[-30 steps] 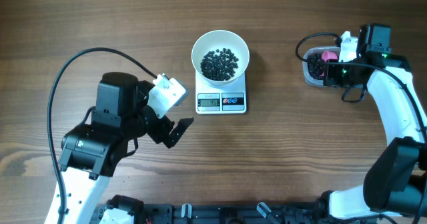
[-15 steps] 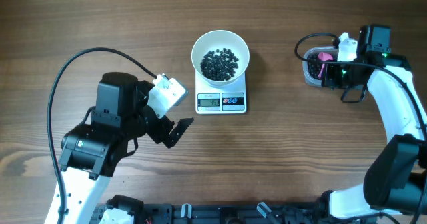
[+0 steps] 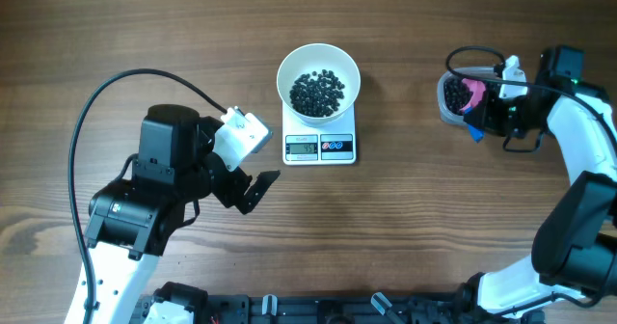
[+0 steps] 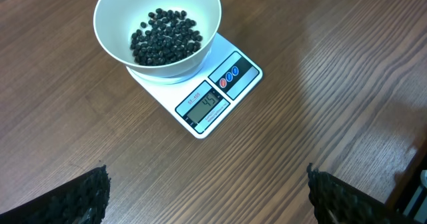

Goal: Scoop item into bowl and weigh 150g on scale
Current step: 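Dip the scoop into the beans again and lift it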

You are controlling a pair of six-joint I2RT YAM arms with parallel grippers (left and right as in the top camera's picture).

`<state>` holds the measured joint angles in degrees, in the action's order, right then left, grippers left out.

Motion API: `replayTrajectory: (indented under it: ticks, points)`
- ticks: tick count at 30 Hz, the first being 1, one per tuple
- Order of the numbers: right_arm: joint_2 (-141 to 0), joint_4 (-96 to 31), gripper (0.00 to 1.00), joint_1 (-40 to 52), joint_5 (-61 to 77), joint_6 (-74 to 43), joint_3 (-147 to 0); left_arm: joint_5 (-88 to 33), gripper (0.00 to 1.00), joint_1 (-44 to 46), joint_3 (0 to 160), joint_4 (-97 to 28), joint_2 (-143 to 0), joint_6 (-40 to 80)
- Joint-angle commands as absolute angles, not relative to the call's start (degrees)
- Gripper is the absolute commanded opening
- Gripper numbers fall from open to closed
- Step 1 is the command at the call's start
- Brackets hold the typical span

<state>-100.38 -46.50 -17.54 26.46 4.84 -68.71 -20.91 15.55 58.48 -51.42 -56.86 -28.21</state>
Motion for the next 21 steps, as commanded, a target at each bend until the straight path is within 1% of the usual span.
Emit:
replayTrajectory:
  ticks: [1, 5, 8, 10, 21]
  points:
    - [-102.6, -47.5, 0.04, -20.4, 32.4, 6.0, -68.1, -21.4, 1.00, 15.1, 59.8, -51.3, -57.0, -27.9]
    - [-102.6, -48.5, 0.04, -24.1, 38.7, 7.6, -68.1, -21.4, 1.00, 15.1, 59.8, -51.3, -57.0, -27.9]
    - [-102.6, -49.7, 0.04, -26.1, 38.7, 8.1, -68.1, -21.4, 1.00, 15.1, 59.8, -51.3, -57.0, -27.9]
    - [-102.6, -50.7, 0.04, -27.4, 41.5, 10.4, -68.1, -21.4, 1.00, 15.1, 59.8, -51.3, -57.0, -27.9]
    - [-102.6, -51.7, 0.04, -30.0, 49.5, 12.0, -68.1, -21.4, 1.00, 15.1, 59.8, -51.3, -57.0, -27.9]
